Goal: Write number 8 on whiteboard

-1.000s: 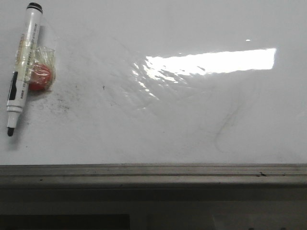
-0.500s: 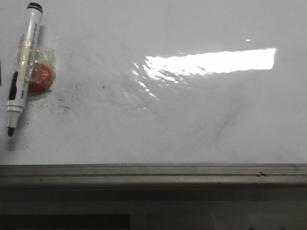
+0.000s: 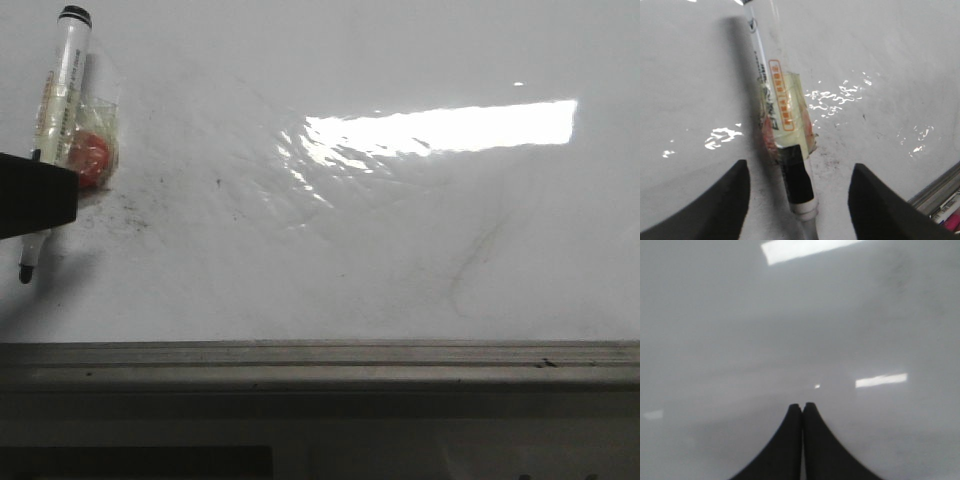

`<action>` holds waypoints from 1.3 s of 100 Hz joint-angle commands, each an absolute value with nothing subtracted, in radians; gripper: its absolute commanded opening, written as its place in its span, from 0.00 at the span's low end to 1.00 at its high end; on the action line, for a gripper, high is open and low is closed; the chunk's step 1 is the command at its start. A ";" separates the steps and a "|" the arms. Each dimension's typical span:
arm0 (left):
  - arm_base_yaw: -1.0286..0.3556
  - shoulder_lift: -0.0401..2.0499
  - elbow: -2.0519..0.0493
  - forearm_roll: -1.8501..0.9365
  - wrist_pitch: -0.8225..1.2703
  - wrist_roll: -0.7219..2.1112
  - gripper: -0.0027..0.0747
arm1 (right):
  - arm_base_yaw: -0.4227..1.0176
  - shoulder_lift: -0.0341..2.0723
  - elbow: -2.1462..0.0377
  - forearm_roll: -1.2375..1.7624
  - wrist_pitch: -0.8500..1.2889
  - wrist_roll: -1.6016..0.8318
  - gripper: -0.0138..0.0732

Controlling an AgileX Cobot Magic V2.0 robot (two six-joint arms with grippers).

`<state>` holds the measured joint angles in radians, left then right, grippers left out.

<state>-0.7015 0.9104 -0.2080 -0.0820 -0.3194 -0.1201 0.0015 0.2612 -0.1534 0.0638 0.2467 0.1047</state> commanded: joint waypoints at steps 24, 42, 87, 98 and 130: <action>-0.707 0.969 -0.236 -0.097 -0.380 -0.130 0.01 | 0.295 0.457 -0.209 0.056 0.200 0.073 0.08; -0.707 0.967 -0.236 0.000 -0.382 -0.130 0.01 | 0.442 0.518 -0.312 0.056 0.256 -0.126 0.08; -0.764 0.937 -0.276 0.529 -0.456 -0.124 0.01 | 0.896 0.786 -0.589 0.056 0.269 -0.206 0.54; -0.766 0.937 -0.280 0.668 -0.459 -0.119 0.01 | 0.950 0.864 -0.643 0.058 0.230 -0.206 0.59; -0.766 0.937 -0.280 0.729 -0.466 -0.119 0.01 | 0.977 1.018 -0.711 0.071 0.093 -0.206 0.58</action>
